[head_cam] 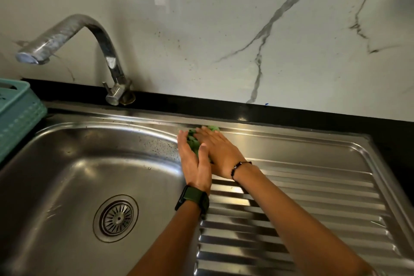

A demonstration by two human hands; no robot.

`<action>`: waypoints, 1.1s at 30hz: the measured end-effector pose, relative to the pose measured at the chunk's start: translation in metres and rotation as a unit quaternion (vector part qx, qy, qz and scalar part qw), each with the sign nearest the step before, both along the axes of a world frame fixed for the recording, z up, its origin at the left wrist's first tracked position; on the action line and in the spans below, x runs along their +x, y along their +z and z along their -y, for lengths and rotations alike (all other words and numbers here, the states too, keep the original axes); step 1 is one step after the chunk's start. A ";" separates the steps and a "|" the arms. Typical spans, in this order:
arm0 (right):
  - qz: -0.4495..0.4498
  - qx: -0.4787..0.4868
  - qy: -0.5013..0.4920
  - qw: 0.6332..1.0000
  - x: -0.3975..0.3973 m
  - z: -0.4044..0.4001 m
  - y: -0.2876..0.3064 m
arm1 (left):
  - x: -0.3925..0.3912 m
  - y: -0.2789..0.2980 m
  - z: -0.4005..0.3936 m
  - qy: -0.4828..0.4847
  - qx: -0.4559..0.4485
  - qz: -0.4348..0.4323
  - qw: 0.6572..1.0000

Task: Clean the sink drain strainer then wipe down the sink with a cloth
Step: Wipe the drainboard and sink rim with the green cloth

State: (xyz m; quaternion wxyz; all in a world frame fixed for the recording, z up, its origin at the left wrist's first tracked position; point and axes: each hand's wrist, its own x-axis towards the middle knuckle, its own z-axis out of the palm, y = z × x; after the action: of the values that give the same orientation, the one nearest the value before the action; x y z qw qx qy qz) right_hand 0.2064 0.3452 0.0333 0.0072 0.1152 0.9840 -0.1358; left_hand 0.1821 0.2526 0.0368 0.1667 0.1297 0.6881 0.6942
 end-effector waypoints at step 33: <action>0.011 0.039 -0.049 0.998 -0.001 0.002 0.002 | -0.077 0.009 0.039 -0.139 -0.164 -0.182 0.959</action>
State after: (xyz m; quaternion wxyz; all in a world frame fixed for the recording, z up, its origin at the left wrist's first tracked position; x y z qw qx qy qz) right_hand 0.2051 0.3430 0.0357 0.0067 0.1653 0.9815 -0.0961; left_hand 0.1048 0.2133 0.0461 0.1526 0.3195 0.7865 0.5060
